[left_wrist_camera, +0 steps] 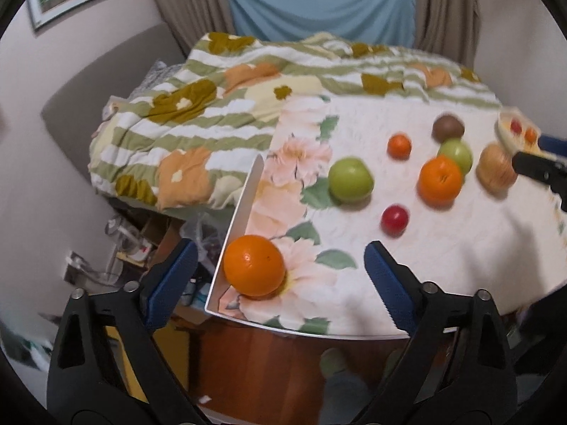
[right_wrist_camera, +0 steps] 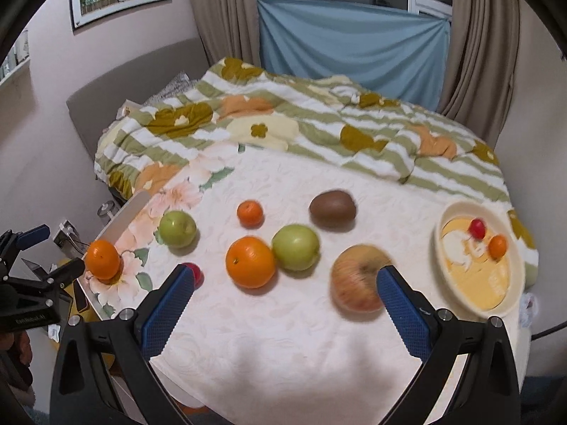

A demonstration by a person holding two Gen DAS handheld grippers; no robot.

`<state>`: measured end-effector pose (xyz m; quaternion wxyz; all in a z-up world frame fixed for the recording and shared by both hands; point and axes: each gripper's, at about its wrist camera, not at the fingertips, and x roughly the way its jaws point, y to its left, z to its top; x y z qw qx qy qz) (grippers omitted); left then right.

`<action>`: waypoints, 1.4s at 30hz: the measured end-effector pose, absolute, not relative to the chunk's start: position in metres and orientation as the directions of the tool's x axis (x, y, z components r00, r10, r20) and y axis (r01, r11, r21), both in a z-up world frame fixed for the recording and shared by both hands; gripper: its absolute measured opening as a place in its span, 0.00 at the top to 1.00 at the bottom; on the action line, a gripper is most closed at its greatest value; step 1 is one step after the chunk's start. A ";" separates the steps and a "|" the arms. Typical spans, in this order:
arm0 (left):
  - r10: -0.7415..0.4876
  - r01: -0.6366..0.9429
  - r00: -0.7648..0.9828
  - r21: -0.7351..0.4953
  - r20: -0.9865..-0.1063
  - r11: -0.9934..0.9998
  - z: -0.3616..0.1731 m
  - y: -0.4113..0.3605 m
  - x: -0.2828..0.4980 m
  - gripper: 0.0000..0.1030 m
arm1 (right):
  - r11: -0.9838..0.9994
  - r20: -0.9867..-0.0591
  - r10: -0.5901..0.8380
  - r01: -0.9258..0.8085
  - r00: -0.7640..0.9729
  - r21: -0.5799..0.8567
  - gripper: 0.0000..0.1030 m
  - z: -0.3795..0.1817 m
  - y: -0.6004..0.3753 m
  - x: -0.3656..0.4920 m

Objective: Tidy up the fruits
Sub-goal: 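Grasp the large orange with the left tool while the right tool grasps another orange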

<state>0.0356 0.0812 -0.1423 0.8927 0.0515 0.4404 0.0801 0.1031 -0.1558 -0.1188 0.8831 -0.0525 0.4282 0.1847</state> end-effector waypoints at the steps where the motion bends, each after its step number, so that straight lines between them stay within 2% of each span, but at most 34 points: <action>1: 0.187 -0.081 0.590 0.173 -0.785 0.982 -0.149 0.083 0.039 0.07 | 0.928 -0.781 0.276 -0.366 0.559 0.066 0.01 -0.123 -0.153 0.104; 4: 0.189 -0.044 0.559 0.198 -0.807 0.979 -0.168 0.088 0.047 0.14 | 0.935 -0.804 0.255 -0.350 0.538 0.061 0.01 -0.140 -0.143 0.106; 13: 0.210 0.006 0.485 0.243 -0.849 0.970 -0.199 0.100 0.061 0.23 | 0.946 -0.838 0.231 -0.315 0.495 0.075 0.01 -0.164 -0.129 0.110; 26: 0.298 0.107 0.497 0.399 -0.815 0.911 -0.213 0.088 0.065 0.27 | 0.953 -0.850 0.211 -0.295 0.483 0.069 0.01 -0.181 -0.120 0.126; 28: 0.329 0.121 0.504 0.443 -0.799 0.889 -0.215 0.085 0.064 0.35 | 0.954 -0.852 0.210 -0.293 0.480 0.071 0.01 -0.183 -0.119 0.129; 29: 0.338 0.131 0.508 0.459 -0.792 0.879 -0.215 0.084 0.064 0.35 | 0.954 -0.852 0.211 -0.291 0.480 0.072 0.01 -0.184 -0.119 0.130; 37: 0.317 0.152 0.508 0.446 -0.801 0.882 -0.213 0.088 0.066 0.36 | 0.951 -0.858 0.221 -0.296 0.465 0.085 0.01 -0.194 -0.112 0.139; 42: 0.294 0.157 0.510 0.424 -0.809 0.892 -0.212 0.088 0.066 0.36 | 0.949 -0.864 0.224 -0.302 0.452 0.089 0.05 -0.201 -0.103 0.148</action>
